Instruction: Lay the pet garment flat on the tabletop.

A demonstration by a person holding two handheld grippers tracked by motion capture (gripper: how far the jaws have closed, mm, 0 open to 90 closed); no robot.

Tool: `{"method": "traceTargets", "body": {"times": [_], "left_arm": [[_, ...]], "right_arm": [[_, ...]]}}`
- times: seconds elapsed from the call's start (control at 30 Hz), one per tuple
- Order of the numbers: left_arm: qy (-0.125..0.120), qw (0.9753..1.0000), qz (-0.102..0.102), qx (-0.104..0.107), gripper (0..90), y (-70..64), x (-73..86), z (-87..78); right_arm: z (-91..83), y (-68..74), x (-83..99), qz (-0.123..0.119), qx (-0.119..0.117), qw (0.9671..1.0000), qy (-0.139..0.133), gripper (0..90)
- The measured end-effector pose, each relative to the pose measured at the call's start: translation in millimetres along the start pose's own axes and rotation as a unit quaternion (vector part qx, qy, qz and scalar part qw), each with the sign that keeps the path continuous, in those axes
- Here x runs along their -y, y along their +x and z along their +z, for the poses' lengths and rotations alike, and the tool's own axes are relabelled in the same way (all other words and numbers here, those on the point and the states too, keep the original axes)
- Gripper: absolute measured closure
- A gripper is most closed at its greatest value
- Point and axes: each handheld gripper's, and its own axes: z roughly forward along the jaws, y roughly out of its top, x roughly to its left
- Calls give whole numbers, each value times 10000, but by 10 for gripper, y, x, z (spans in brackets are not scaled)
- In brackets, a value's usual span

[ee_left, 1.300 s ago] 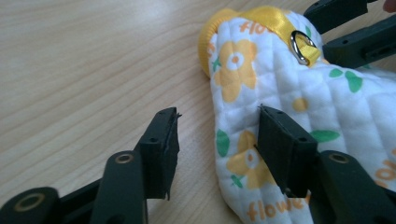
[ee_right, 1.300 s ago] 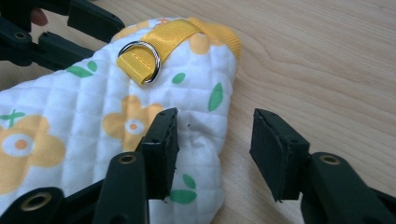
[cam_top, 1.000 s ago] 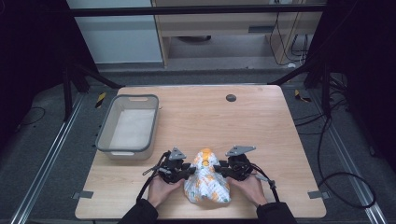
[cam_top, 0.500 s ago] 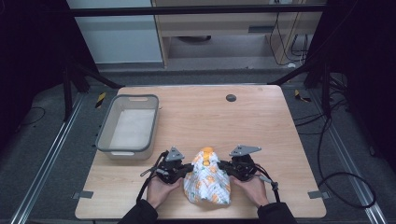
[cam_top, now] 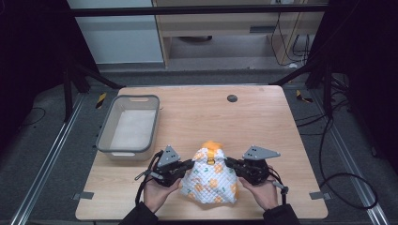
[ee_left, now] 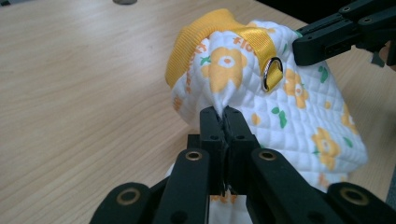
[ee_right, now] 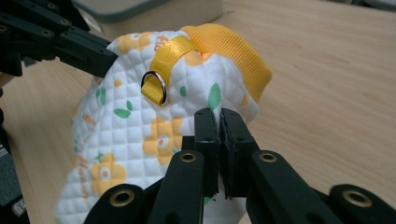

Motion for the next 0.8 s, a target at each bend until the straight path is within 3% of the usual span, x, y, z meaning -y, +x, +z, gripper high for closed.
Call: {"method": "traceTargets", "body": {"times": [0.17, 0.3, 0.43, 0.47, 0.53, 0.57, 0.6, 0.63, 0.67, 0.7, 0.73, 0.77, 0.8], "left_arm": [[-259, 9996, 126, -79, 881, -49, -168, -136], [-423, 9989, 110, -143, 882, -28, -278, -163], [-596, 9978, 51, -288, 882, 40, -432, -127], [-684, 9968, 17, -422, 882, 93, -505, -66], [-737, 9954, 5, -619, 881, 157, -575, 39], [-737, 9954, 5, -619, 880, 157, -575, 39], [-746, 9941, -111, -774, 879, 240, -628, 172], [-746, 9941, -111, -774, 877, 240, -628, 172], [-691, 9934, -303, -861, 861, 342, -657, 320], [-691, 9934, -303, -861, 827, 342, -657, 320], [-669, 9925, -416, -937, 739, 398, -658, 382], [-640, 9911, -565, -1020, 739, 454, -654, 424], [-572, 9896, -789, -1061, 657, 517, -644, 441]], "right_arm": [[-128, 51, -156, -115, 85, 9995, -292, 868], [-164, 67, -247, -176, 191, 9986, -451, 868], [-103, 11, -387, -154, 539, 9950, -827, 864], [-65, -22, -410, -109, 618, 9938, -914, 863], [45, -89, -451, -44, 908, 9904, -1039, 862], [116, -123, -469, -27, 1073, 9884, -1071, 861], [194, -157, -483, -35, 1247, 9861, -1097, 859], [194, -157, -483, -35, 1247, 9861, -1097, 859], [381, -241, -503, -2, 1603, 9817, -1029, 823], [381, -241, -503, -2, 1603, 9817, -1029, 823], [512, -324, -502, 77, 1821, 9796, -843, 737], [512, -324, -502, 77, 1821, 9796, -843, 737], [569, -368, -492, 108, 1921, 9786, -730, 697]]}}
